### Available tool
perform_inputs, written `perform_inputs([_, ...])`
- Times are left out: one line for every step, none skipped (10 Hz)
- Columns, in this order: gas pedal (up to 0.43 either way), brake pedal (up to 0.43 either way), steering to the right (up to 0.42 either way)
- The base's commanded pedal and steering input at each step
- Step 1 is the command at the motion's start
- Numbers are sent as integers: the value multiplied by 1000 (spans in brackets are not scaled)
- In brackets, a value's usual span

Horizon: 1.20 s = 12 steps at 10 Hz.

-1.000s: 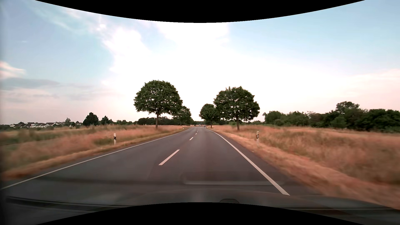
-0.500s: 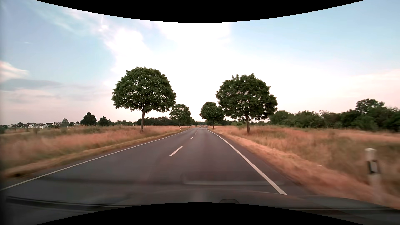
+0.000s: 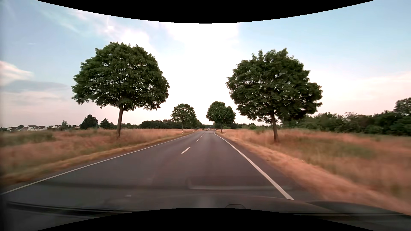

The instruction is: Follow the waypoints while adhering to traffic rules and regulations

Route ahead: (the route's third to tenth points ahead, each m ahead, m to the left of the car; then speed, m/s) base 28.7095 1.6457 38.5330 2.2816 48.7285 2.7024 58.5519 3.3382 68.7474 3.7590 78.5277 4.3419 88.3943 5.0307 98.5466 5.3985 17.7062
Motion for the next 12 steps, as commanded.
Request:
perform_inputs([87, 0, -10])
perform_inputs([87, 0, -10])
perform_inputs([87, 0, -11])
perform_inputs([87, 0, -11])
perform_inputs([87, 0, -10])
perform_inputs([87, 0, -10])
perform_inputs([98, 0, -11])
perform_inputs([98, 0, -10])
perform_inputs([98, 0, -10])
perform_inputs([98, 0, -10])
perform_inputs([98, 0, -11])
perform_inputs([20, 0, -10])
